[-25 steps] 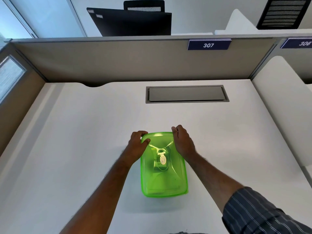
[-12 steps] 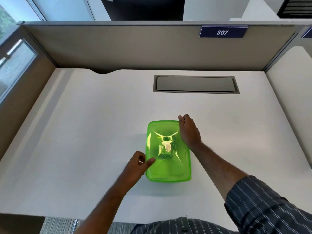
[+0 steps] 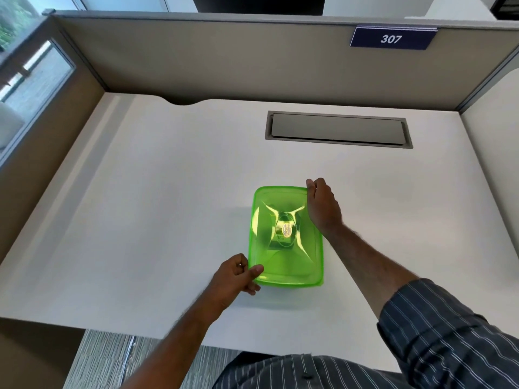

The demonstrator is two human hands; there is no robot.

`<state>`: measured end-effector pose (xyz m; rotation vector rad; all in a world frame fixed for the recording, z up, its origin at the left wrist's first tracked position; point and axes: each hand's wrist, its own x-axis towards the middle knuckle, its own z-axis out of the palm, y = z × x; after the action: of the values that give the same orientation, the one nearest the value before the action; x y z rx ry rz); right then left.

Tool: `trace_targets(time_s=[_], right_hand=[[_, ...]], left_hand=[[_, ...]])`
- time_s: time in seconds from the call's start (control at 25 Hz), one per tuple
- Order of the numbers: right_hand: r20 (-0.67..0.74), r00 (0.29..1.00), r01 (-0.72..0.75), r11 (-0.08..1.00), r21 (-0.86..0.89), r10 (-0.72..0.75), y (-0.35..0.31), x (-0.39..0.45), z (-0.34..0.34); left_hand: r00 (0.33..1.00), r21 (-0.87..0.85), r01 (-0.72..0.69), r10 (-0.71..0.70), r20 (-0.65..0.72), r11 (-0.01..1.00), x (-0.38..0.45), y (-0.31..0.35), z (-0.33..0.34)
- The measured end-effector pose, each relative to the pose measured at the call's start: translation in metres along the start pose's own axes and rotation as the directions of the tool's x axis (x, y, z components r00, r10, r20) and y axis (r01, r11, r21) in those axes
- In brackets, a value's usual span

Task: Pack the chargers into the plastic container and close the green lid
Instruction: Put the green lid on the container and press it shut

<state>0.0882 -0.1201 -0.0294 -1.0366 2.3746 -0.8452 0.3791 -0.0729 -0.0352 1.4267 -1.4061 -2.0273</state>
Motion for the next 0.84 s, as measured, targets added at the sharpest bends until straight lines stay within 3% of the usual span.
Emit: trace_targets(time_s=[0.36,0.84], right_hand=[[-0.004,1.000,0.012,1.000,-0.014,-0.012,-0.001,-0.002,0.000],[0.104,0.993,-0.074,0.985,0.153,0.058,0.010,-0.021,-0.016]], left_hand=[[0.997,0.051,-0.064,0.065,-0.032,0.997,0.002,-0.010,0.000],[0.998,0.182,-0.067,0.068,0.002,0.981,0.008,-0.004,-0.008]])
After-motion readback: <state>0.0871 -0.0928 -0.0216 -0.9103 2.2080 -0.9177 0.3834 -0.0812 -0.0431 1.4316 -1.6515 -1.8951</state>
